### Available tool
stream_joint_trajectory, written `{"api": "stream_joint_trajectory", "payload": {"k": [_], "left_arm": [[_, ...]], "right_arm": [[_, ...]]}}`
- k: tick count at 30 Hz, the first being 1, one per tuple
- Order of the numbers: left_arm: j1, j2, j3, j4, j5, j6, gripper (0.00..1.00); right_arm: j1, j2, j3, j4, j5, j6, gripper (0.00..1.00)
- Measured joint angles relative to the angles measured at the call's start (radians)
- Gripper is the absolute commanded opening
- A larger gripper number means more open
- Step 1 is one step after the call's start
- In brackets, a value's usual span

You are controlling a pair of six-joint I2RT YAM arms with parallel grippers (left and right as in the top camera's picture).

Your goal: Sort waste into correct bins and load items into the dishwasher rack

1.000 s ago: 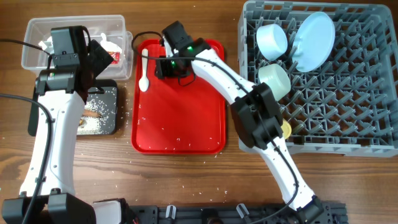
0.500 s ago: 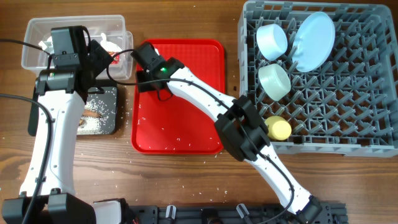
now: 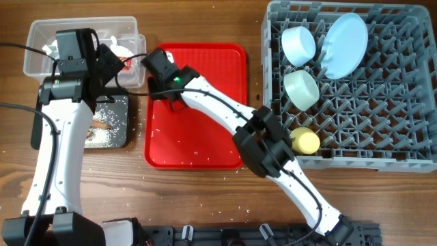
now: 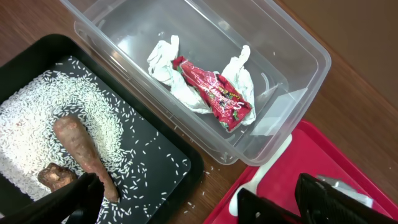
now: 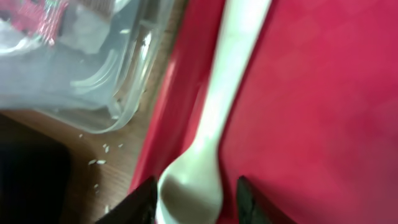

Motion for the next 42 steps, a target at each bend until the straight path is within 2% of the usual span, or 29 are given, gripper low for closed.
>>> {"api": "stream_joint_trajectory", "payload": {"k": [5, 8, 14, 34, 42], "left_arm": [[0.0, 0.0, 0.0, 0.0, 0.0, 0.0, 1.0], [0.0, 0.0, 0.0, 0.0, 0.0, 0.0, 1.0], [0.0, 0.0, 0.0, 0.0, 0.0, 0.0, 1.0], [0.0, 0.0, 0.0, 0.0, 0.0, 0.0, 1.0], [0.0, 0.0, 0.0, 0.0, 0.0, 0.0, 1.0]], "right_arm": [[0.012, 0.005, 0.003, -0.002, -0.001, 0.017, 0.34], [0.008, 0.015, 0.016, -0.002, -0.009, 0.037, 0.24], [-0.004, 0.019, 0.029, 0.002, -0.022, 0.071, 0.13], [-0.035, 0.018, 0.055, -0.138, -0.245, 0.08, 0.12], [-0.037, 0.015, 0.055, -0.272, -0.422, 0.079, 0.04]]}}
